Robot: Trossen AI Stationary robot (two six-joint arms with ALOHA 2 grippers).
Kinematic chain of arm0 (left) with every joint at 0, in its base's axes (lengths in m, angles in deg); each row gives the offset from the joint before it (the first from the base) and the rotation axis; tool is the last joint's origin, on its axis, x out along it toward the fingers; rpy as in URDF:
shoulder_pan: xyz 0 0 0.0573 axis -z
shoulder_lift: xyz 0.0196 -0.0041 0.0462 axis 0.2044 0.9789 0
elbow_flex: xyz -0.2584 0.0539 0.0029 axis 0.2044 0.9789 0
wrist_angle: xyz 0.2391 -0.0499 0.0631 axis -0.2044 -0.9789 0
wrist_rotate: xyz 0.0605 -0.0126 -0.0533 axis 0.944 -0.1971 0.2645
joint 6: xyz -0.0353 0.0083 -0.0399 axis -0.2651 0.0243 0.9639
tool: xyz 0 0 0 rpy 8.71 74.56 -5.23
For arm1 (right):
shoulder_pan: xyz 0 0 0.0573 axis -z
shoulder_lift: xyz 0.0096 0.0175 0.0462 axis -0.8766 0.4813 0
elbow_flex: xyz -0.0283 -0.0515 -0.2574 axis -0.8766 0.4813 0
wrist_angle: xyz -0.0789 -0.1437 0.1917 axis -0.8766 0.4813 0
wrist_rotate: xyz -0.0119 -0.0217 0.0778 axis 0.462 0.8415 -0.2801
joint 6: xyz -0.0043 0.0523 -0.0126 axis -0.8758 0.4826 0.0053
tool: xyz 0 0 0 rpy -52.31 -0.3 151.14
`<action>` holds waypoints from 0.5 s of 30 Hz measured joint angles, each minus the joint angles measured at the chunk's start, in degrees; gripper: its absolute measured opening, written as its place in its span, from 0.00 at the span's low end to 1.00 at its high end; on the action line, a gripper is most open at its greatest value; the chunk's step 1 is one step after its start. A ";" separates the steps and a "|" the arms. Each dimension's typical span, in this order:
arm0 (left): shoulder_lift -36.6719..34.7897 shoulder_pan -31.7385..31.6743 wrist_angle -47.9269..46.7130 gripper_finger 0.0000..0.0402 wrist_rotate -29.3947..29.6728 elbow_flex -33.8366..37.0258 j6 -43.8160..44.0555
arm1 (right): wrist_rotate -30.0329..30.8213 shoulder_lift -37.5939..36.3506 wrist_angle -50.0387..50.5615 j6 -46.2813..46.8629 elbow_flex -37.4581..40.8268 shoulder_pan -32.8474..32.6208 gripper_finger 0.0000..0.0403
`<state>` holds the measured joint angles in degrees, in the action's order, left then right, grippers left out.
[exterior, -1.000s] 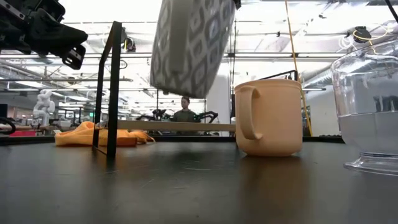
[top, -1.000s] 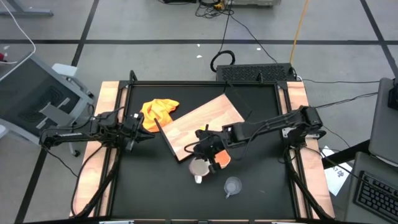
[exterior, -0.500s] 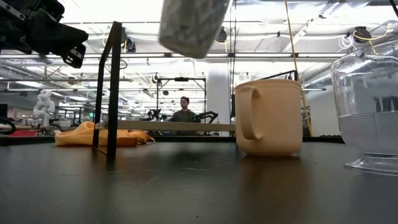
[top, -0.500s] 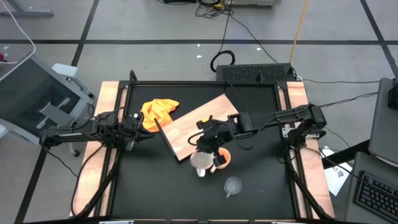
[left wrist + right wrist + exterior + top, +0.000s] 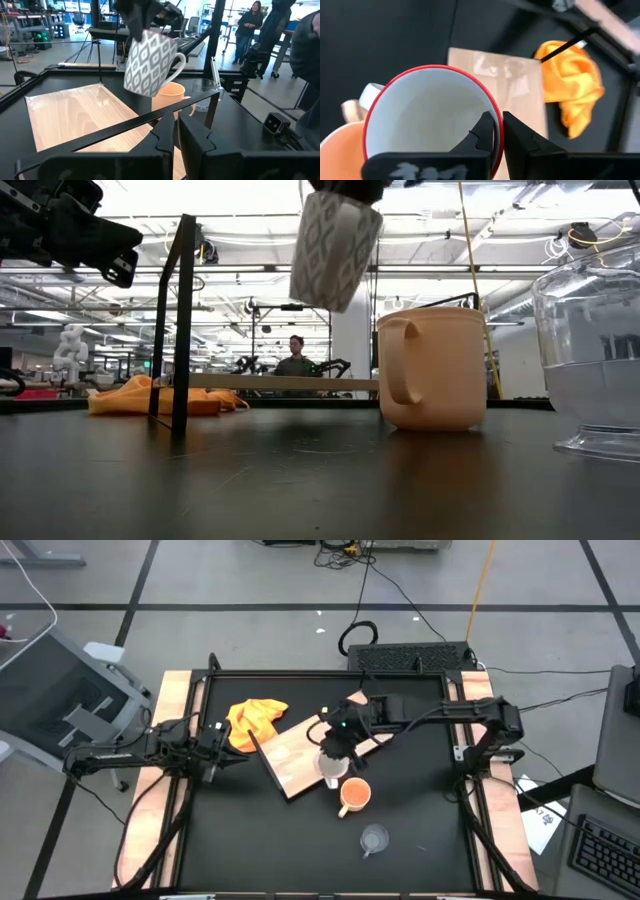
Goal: Stack small to large cups/mugs on shelf
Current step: Put the white mug on the shelf
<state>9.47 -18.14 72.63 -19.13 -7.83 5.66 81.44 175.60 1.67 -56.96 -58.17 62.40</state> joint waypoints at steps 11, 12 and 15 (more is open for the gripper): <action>0.00 0.00 0.36 0.06 0.00 0.00 -0.60 | -5.75 4.54 -5.07 0.39 -0.07 4.89 0.02; 0.00 0.00 0.50 0.06 -0.01 0.00 -0.58 | -5.80 4.74 -5.46 0.53 -0.09 5.21 0.02; -0.02 0.00 1.06 0.06 0.15 0.00 -0.58 | -6.21 6.13 -6.07 0.55 -0.12 5.98 0.02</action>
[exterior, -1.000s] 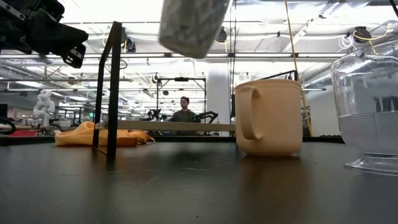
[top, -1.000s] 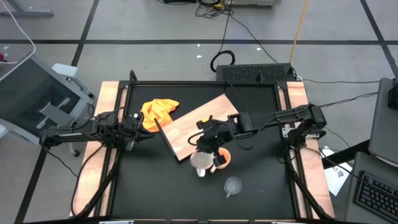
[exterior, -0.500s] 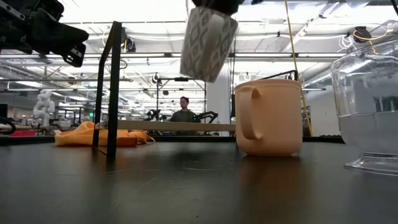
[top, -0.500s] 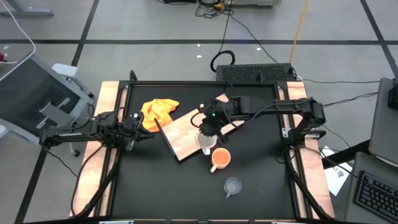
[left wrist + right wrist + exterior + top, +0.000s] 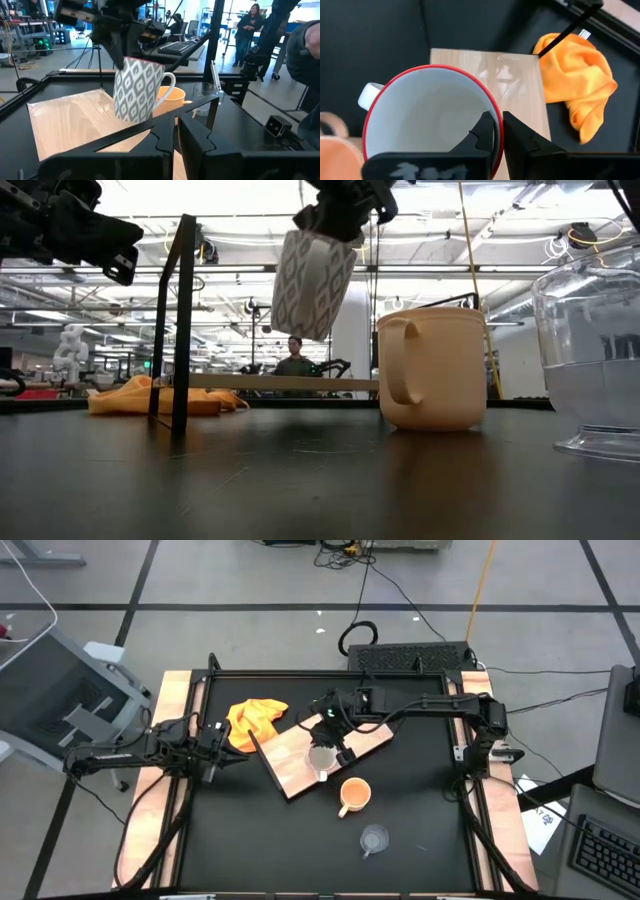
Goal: Stack small to large cups/mugs on shelf
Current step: Put the white mug on the shelf
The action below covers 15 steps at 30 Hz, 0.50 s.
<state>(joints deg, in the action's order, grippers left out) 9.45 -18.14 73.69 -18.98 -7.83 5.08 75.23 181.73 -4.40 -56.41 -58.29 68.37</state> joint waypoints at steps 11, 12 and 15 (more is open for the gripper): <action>0.02 0.00 0.33 0.06 0.88 0.00 -0.87 | -3.79 2.55 -0.83 4.04 -0.08 2.54 0.02; 0.02 0.00 0.28 0.06 0.88 0.00 -0.92 | -3.85 2.77 -0.89 4.22 -0.08 2.66 0.02; 0.02 0.00 0.32 0.06 0.88 0.00 -0.92 | -3.84 3.01 0.55 4.65 -0.10 2.99 0.02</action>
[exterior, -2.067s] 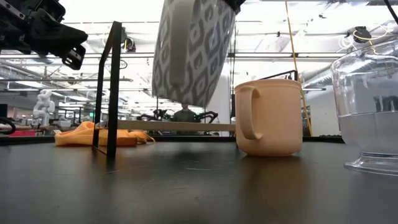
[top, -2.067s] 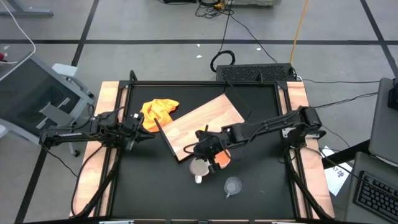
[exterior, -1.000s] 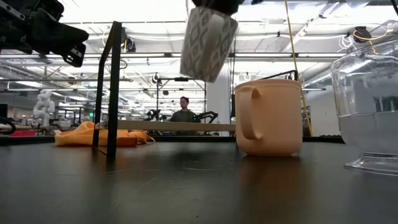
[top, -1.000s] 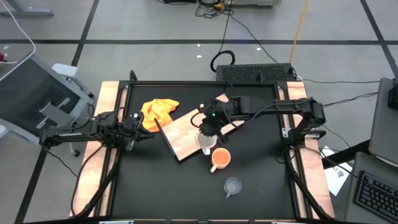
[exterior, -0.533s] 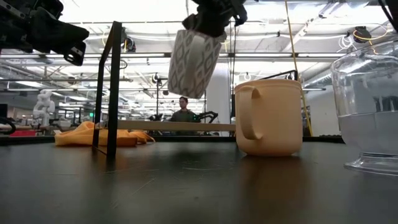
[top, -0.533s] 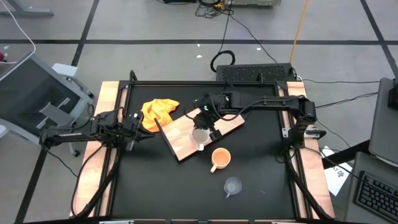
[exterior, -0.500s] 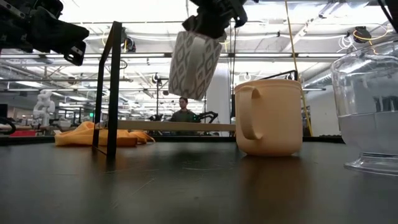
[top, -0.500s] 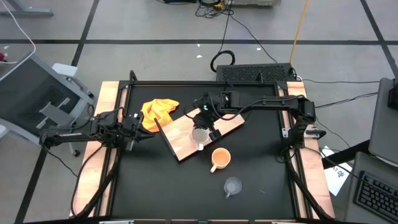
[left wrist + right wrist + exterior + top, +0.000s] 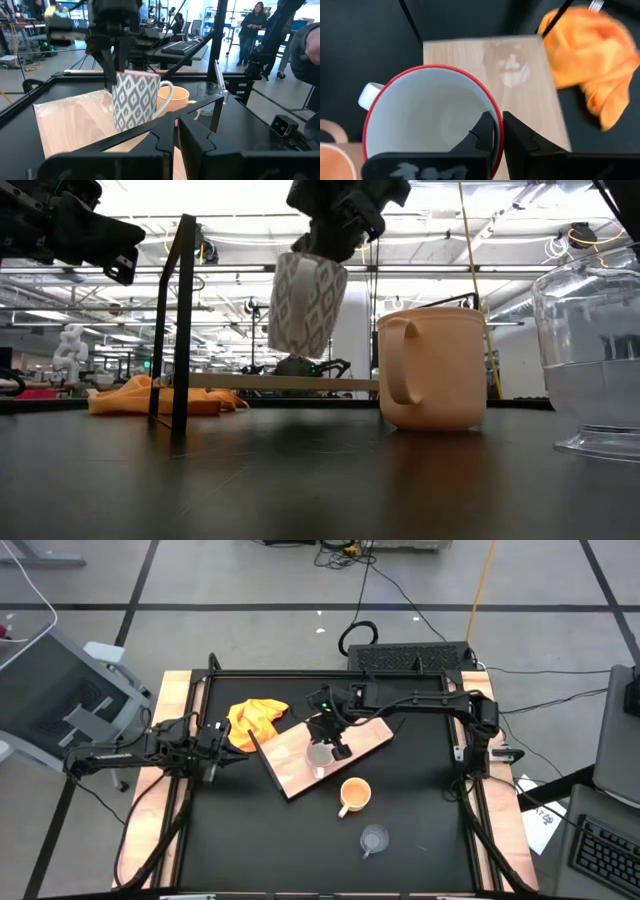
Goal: Stack small to large cups/mugs on shelf
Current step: Put the white mug on the shelf
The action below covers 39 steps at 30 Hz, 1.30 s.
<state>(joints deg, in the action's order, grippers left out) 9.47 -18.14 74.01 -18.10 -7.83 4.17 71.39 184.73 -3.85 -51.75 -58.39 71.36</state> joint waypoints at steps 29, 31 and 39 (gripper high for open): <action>0.00 0.00 -0.26 0.06 -0.04 0.00 0.16 | -0.22 2.39 3.48 2.71 0.02 1.30 0.02; 0.00 0.00 -0.28 0.06 -0.04 0.00 0.04 | -0.19 2.39 3.56 2.71 0.02 1.31 0.02; 0.00 0.00 -0.26 0.06 -0.07 0.00 0.00 | -0.12 2.39 3.50 4.02 0.02 1.31 0.05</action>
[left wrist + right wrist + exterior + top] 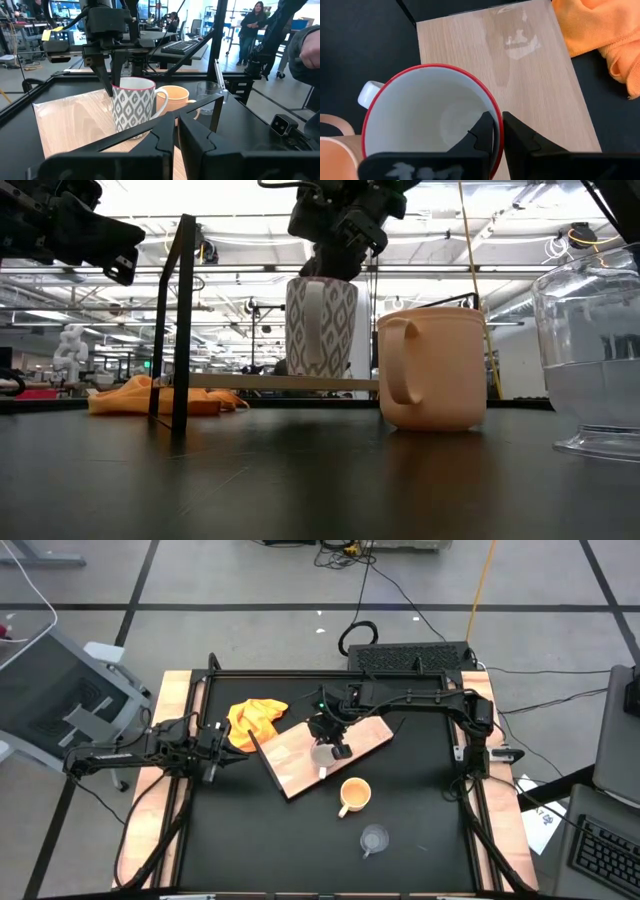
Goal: Stack small to large cups/mugs on shelf
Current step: Put the white mug on the shelf
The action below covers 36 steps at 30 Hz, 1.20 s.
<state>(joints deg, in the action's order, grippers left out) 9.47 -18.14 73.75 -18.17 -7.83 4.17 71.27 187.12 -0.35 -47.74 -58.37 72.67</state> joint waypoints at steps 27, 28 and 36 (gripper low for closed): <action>0.00 0.01 -0.02 0.06 -0.10 0.00 0.39 | 0.03 0.00 -1.44 2.74 0.00 0.00 0.25; 0.00 0.01 -0.02 0.06 -0.11 0.00 0.39 | 0.04 0.00 -1.43 2.73 0.00 0.00 0.26; 0.00 0.01 0.03 0.06 -0.13 0.00 0.43 | 0.17 -0.29 -5.13 2.70 0.00 0.00 0.26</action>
<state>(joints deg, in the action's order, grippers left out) 9.47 -18.13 73.79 -18.30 -7.83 4.59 71.44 186.83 -5.48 -45.04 -58.37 72.67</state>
